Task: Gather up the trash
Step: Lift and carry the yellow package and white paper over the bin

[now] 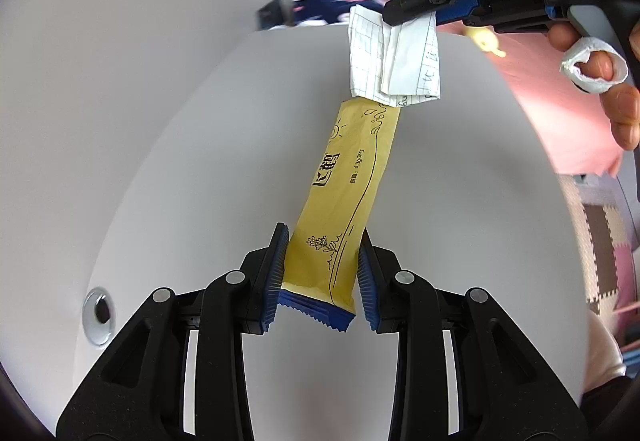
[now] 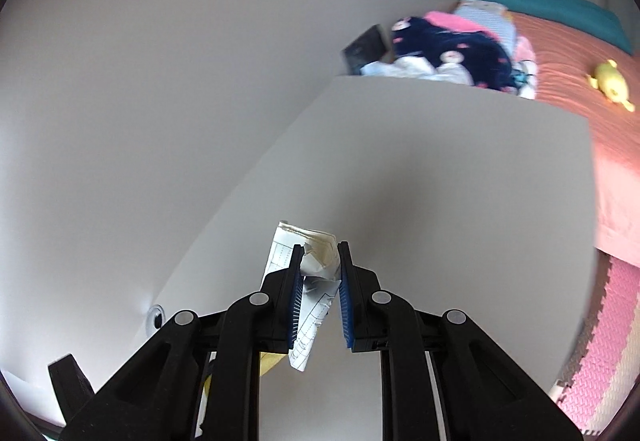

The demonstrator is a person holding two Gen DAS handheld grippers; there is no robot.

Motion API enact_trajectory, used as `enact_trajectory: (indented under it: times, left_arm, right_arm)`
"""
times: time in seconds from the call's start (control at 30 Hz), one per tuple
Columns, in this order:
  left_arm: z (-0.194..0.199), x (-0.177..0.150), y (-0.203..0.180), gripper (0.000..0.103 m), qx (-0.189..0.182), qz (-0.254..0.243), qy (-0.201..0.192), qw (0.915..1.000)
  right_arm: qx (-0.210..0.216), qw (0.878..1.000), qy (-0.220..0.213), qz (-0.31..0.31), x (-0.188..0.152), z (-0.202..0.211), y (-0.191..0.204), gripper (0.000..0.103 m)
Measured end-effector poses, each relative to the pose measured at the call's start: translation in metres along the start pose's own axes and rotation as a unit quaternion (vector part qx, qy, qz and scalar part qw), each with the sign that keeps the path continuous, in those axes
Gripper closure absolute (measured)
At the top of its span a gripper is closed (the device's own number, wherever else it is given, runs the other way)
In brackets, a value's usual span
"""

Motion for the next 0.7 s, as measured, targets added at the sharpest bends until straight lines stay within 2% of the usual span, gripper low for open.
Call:
enact_trajectory:
  times: [0.1, 0.2, 0.33, 0.53, 0.7]
  left_arm:
    - [0.005, 0.008, -0.040, 0.070, -0.012, -0.026, -0.002, 0.9996]
    - [0.005, 0.015, -0.063, 0.070, -0.023, -0.043, -0.003, 0.9988]
    - [-0.004, 0.032, -0.120, 0.070, -0.039, -0.073, -0.007, 0.9965]
    - [0.000, 0.048, -0.196, 0.070, -0.062, -0.091, -0.009, 0.9939]
    - [0.003, 0.054, -0.245, 0.070, -0.073, -0.095, -0.006, 0.9928]
  right_arm:
    - [-0.010, 1.000, -0.012, -0.009, 0.006, 0.023, -0.038, 0.085]
    - [-0.021, 0.999, -0.026, -0.028, 0.011, 0.046, -0.085, 0.085]
    - [-0.036, 0.997, -0.044, -0.054, 0.012, 0.075, -0.140, 0.085]
    - [-0.066, 0.992, -0.066, -0.087, -0.005, 0.130, -0.213, 0.085]
    - [-0.090, 0.988, -0.069, -0.105, -0.022, 0.161, -0.271, 0.085]
Point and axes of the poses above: each gripper's, at about its wrist camera, not at the fingertips, and z roughly against the way its jaws point, y to its left, x to its top, the point moved 8 cm from there along -z, roughly the way its jaws point, and after that the axes turned 5 degrees about -y, right-handed, at the moved point
